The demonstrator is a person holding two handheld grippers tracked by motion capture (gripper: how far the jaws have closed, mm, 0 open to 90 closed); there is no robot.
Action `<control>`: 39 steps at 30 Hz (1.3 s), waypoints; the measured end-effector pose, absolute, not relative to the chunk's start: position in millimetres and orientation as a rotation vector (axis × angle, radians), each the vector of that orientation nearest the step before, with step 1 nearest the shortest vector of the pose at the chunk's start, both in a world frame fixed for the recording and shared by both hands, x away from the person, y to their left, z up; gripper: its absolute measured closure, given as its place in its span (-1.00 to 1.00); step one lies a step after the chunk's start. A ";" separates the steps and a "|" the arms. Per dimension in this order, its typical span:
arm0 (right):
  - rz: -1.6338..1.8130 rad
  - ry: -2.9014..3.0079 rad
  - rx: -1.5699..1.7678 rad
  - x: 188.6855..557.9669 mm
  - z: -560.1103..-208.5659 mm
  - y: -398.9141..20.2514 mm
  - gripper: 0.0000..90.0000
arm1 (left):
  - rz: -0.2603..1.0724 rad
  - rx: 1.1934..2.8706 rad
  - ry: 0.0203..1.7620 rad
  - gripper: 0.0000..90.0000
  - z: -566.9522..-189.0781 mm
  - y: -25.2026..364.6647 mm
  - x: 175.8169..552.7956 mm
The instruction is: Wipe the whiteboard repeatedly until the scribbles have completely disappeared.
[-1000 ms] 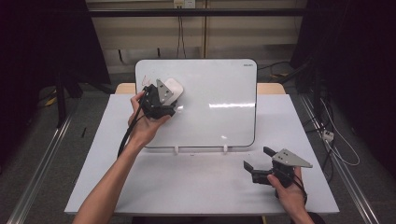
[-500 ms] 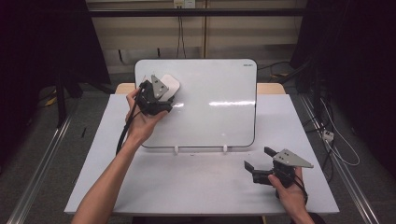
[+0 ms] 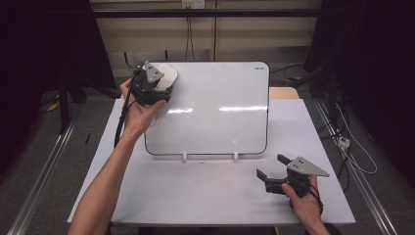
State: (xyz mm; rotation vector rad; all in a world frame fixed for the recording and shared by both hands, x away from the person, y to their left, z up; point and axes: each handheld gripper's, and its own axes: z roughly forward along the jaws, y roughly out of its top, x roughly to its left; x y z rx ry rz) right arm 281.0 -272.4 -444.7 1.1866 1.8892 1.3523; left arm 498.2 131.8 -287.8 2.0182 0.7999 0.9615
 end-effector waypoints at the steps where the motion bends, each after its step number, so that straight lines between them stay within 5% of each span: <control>1: 1.353 1.888 1.187 281.0 -444.7 -272.4 -0.89 | 0.967 2.019 0.805 -0.31 -287.1 132.4 498.8; 39: 1.350 1.887 1.189 280.6 -444.9 -272.6 -0.89 | 0.990 2.109 0.681 -0.31 -320.6 114.0 466.4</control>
